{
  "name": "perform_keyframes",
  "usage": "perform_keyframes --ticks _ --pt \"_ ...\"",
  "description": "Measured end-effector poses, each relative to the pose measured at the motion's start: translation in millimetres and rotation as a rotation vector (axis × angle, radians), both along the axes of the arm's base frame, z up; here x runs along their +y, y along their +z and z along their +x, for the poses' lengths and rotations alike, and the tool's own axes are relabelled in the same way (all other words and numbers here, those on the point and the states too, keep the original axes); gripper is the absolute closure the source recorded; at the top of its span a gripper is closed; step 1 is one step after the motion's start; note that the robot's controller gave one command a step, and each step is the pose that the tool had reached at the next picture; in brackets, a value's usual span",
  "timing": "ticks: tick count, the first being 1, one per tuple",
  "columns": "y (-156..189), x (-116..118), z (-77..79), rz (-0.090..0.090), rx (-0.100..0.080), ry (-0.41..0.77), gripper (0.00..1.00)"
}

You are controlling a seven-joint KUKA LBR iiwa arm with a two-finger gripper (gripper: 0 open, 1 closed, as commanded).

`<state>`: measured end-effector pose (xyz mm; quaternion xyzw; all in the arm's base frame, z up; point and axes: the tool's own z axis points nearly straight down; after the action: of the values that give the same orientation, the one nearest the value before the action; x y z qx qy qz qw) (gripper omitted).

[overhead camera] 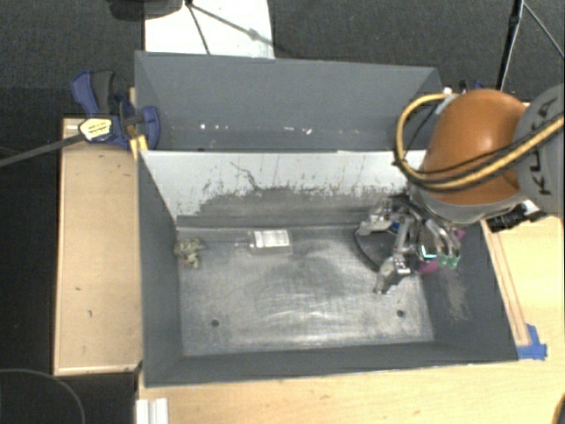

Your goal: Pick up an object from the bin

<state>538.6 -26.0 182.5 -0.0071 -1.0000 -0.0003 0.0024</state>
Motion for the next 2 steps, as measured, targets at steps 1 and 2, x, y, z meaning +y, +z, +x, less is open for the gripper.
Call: perform_keyframes --ticks 1,2 --pt "-84.7 -58.6 19.7 0.008 -0.030 -0.139 0.00" --pt "-79.9 -55.6 20.7 0.013 -0.009 -0.286 0.00"
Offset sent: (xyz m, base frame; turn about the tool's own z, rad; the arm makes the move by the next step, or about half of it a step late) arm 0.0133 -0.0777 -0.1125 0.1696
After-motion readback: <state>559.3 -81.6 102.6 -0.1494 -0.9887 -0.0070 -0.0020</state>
